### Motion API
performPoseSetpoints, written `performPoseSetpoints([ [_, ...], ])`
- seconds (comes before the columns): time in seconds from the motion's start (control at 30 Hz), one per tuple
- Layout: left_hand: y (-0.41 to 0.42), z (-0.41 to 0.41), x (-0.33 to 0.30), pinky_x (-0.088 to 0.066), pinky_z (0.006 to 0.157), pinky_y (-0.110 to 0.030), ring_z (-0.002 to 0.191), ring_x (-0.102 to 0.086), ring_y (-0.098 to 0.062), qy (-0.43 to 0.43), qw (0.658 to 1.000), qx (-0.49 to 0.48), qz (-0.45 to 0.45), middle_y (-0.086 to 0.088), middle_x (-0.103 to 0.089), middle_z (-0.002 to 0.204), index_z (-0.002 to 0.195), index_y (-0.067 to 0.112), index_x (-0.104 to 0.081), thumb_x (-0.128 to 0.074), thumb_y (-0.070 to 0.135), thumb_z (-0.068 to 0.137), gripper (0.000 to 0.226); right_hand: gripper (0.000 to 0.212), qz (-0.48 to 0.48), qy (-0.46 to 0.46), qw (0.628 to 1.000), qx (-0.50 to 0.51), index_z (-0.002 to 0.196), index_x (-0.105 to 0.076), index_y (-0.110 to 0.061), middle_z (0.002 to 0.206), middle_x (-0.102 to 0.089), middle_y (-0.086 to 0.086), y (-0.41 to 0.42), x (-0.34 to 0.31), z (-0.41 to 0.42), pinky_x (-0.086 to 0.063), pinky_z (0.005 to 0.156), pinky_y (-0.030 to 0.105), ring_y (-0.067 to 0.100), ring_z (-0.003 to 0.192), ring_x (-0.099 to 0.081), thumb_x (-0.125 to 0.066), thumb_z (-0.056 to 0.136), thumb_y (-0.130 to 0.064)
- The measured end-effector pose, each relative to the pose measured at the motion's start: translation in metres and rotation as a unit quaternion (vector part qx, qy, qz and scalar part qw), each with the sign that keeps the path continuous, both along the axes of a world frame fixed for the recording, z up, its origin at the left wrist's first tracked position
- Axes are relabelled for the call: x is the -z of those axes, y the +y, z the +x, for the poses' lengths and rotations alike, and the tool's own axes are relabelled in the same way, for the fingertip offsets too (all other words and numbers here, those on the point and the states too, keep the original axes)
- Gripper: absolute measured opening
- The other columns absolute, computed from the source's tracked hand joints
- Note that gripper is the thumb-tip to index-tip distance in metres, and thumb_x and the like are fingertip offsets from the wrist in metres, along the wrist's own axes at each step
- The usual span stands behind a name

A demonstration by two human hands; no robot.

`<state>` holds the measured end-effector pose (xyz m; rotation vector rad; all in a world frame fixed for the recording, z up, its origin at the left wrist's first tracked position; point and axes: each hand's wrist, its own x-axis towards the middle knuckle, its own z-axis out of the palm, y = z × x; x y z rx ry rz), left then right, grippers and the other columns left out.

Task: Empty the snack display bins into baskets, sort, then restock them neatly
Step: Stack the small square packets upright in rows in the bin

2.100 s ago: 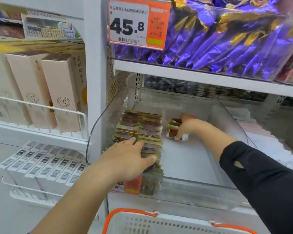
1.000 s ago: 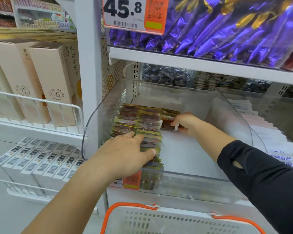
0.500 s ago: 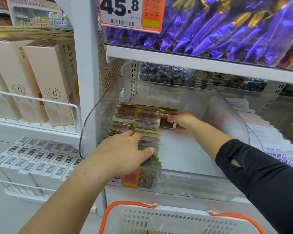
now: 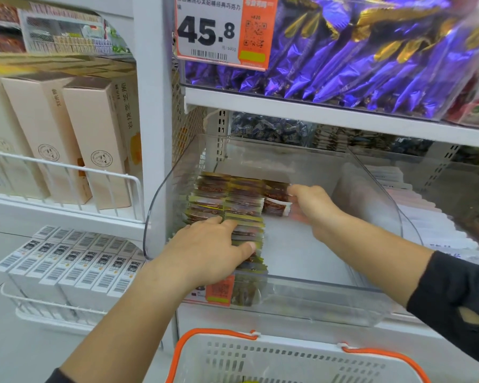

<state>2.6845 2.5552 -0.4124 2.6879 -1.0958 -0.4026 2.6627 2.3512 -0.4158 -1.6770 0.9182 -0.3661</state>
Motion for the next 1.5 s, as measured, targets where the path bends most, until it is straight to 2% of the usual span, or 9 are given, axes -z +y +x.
performPoseSetpoints([
  [0.17,0.000,0.001,0.001,-0.024,0.114,-0.038,0.146,-0.021,-0.021,-0.005,1.000,0.001,-0.005,0.000,-0.017,0.161,0.153,0.029,-0.022,-0.032,0.064,0.095,0.068,0.073,0.187,0.021,0.981,-0.055,0.143,-0.035,0.003,0.144,-0.043,0.018,0.019,0.005,0.016,-0.039,0.106,0.042,0.030,0.132,-0.043,-0.024,0.100,-0.056],
  [0.33,0.000,0.003,0.004,-0.030,0.112,-0.040,0.142,-0.029,-0.023,-0.011,1.000,0.001,-0.020,0.001,-0.025,0.158,0.151,0.029,-0.027,-0.033,0.064,0.094,0.067,0.081,0.190,0.029,0.977,-0.089,0.148,-0.027,0.000,0.153,-0.033,0.015,0.036,0.003,0.028,-0.024,0.116,0.040,0.027,0.141,-0.033,-0.018,0.097,-0.063],
  [0.6,0.000,0.002,0.003,-0.032,0.110,-0.039,0.137,-0.035,-0.024,0.002,1.000,0.001,-0.029,-0.004,-0.034,0.153,0.148,0.022,-0.032,-0.027,0.058,0.099,0.061,0.083,0.272,0.062,0.958,-0.070,0.150,-0.015,0.004,0.149,-0.033,0.017,0.031,-0.006,-0.004,-0.036,0.105,0.036,0.027,0.143,-0.025,-0.022,0.099,-0.061],
  [0.67,0.000,0.003,0.002,-0.034,0.108,-0.038,0.133,-0.039,-0.024,0.014,0.999,-0.007,-0.044,-0.006,-0.041,0.148,0.143,0.018,-0.038,-0.026,0.046,0.102,0.051,0.079,0.281,0.070,0.952,-0.103,0.144,-0.032,0.004,0.135,-0.051,0.014,0.042,-0.004,-0.011,-0.045,0.089,0.032,0.025,0.130,-0.046,-0.020,0.100,-0.060],
  [0.8,0.001,0.002,0.000,-0.037,0.103,-0.037,0.125,-0.044,-0.024,0.030,0.998,-0.013,-0.058,-0.007,-0.047,0.140,0.135,0.014,-0.044,-0.029,0.031,0.101,0.041,0.076,0.259,0.078,0.952,-0.145,0.130,-0.054,-0.006,0.104,-0.064,0.011,0.059,0.002,-0.009,-0.049,0.060,0.031,0.021,0.082,-0.062,-0.019,0.097,-0.065],
  [1.0,0.004,0.000,-0.004,-0.034,0.101,-0.030,0.132,-0.039,-0.024,0.020,0.992,-0.041,-0.114,-0.006,-0.041,0.147,0.142,0.014,-0.040,-0.037,0.015,0.097,0.046,0.089,0.239,0.149,0.948,-0.149,0.151,-0.007,0.002,0.156,-0.020,0.023,0.052,-0.007,-0.029,-0.031,0.112,0.038,0.034,0.140,-0.032,-0.025,0.096,-0.066],
  [1.17,0.004,-0.001,-0.001,-0.039,0.103,-0.038,0.130,-0.042,-0.027,0.005,0.993,-0.044,-0.111,-0.008,-0.044,0.144,0.140,0.015,-0.041,-0.040,0.016,0.093,0.047,0.088,0.078,0.293,0.899,-0.316,0.153,-0.006,-0.008,0.136,-0.049,0.027,0.065,-0.023,-0.055,-0.051,0.085,0.033,0.030,0.093,-0.067,-0.014,0.092,-0.070],
  [1.3,0.003,0.002,0.004,-0.040,0.102,-0.041,0.129,-0.043,-0.028,-0.004,0.993,-0.037,-0.112,-0.009,-0.045,0.143,0.142,0.017,-0.041,-0.041,0.016,0.092,0.050,0.058,0.082,0.246,0.902,-0.345,0.144,-0.021,-0.029,0.125,-0.049,0.012,0.076,-0.025,-0.057,-0.053,0.084,0.035,0.024,0.073,-0.066,-0.019,0.097,-0.062],
  [1.5,0.004,0.001,0.006,-0.043,0.099,-0.040,0.123,-0.049,-0.028,-0.045,0.982,-0.063,-0.171,-0.009,-0.053,0.138,0.144,0.018,-0.041,-0.042,0.019,0.094,0.049,0.083,-0.068,0.296,0.897,-0.320,0.148,-0.027,-0.010,0.121,-0.065,0.016,0.059,-0.025,-0.070,-0.047,0.095,0.033,0.023,0.093,-0.069,-0.015,0.092,-0.070],
])
